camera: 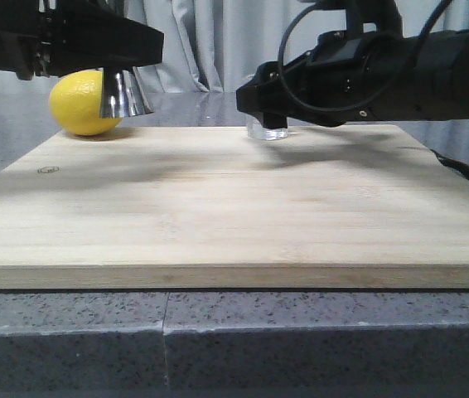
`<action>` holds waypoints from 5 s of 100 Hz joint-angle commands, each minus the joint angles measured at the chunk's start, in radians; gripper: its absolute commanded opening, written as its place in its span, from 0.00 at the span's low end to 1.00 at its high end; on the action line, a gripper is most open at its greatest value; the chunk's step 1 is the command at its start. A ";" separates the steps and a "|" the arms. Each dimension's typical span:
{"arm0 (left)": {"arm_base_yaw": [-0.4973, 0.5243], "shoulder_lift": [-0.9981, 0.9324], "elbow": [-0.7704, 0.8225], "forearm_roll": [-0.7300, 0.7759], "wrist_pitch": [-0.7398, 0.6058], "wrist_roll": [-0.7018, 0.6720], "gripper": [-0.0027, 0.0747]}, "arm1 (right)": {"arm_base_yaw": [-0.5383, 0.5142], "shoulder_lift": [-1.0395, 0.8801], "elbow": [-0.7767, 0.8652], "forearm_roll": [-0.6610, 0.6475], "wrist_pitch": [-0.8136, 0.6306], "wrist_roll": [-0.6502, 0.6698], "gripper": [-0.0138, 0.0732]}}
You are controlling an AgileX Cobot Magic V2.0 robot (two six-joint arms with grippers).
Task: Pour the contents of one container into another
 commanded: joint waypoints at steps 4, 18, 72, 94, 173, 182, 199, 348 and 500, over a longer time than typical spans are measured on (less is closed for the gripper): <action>-0.008 -0.044 -0.028 -0.065 0.130 -0.004 0.01 | 0.002 -0.028 -0.060 -0.005 -0.078 -0.001 0.73; -0.008 -0.044 -0.028 -0.058 0.130 -0.004 0.01 | 0.002 -0.006 -0.089 -0.009 -0.064 -0.001 0.73; -0.008 -0.044 -0.028 -0.058 0.130 -0.004 0.01 | 0.002 0.022 -0.109 -0.009 -0.040 -0.001 0.73; -0.008 -0.044 -0.028 -0.058 0.130 -0.004 0.01 | 0.002 0.022 -0.109 -0.009 -0.033 -0.003 0.73; -0.008 -0.044 -0.028 -0.058 0.130 -0.004 0.01 | 0.002 0.038 -0.109 -0.009 -0.009 -0.003 0.52; -0.008 -0.044 -0.028 -0.058 0.130 -0.004 0.01 | 0.002 0.038 -0.109 -0.009 0.015 -0.003 0.48; -0.008 -0.044 -0.028 -0.058 0.130 -0.004 0.01 | 0.002 0.038 -0.100 -0.009 0.025 -0.003 0.41; -0.077 -0.044 -0.028 -0.055 0.130 -0.007 0.01 | 0.163 -0.401 -0.328 -0.300 0.585 -0.003 0.41; -0.118 -0.044 -0.028 -0.029 0.130 -0.009 0.01 | 0.242 -0.416 -0.328 -0.902 0.572 -0.003 0.41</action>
